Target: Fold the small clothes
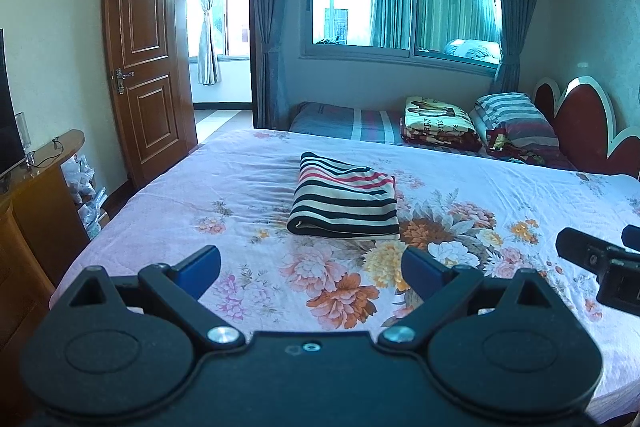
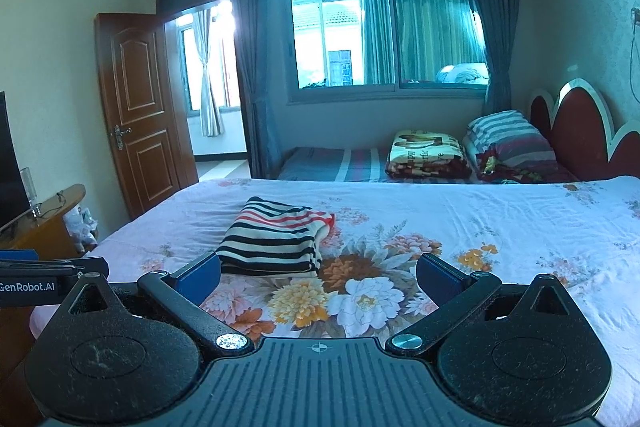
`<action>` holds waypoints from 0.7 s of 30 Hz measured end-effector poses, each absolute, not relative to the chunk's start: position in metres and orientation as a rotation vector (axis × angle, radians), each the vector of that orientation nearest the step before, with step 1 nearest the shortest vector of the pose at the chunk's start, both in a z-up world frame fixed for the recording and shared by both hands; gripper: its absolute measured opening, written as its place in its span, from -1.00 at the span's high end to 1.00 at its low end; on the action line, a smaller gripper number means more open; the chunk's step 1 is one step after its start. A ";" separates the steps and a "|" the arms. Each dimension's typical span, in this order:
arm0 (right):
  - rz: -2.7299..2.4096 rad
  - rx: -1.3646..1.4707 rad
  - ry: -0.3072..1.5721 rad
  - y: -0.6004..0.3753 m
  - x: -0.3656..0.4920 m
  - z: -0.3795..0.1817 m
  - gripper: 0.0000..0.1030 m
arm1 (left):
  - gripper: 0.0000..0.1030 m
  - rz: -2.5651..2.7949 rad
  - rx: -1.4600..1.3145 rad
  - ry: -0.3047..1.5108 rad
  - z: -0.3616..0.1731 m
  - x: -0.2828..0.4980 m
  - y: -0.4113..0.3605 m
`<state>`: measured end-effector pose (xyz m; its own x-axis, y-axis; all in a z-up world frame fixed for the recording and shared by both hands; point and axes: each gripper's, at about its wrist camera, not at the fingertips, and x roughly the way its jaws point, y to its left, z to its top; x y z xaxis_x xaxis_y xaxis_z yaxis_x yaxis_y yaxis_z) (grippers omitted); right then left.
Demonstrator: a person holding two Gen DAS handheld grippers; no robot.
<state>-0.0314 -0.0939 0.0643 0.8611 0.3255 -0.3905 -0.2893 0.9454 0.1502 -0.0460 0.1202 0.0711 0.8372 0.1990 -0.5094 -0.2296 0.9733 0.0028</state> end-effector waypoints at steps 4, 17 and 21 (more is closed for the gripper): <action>0.321 0.088 0.425 -0.094 -0.032 0.065 -0.99 | -0.88 0.225 -0.063 0.532 0.072 -0.046 0.121; 0.319 0.087 0.434 -0.091 -0.031 0.064 -0.99 | -0.88 0.218 -0.064 0.537 0.071 -0.045 0.121; 0.320 0.085 0.435 -0.090 -0.031 0.064 -0.99 | -0.88 0.220 -0.059 0.533 0.071 -0.044 0.121</action>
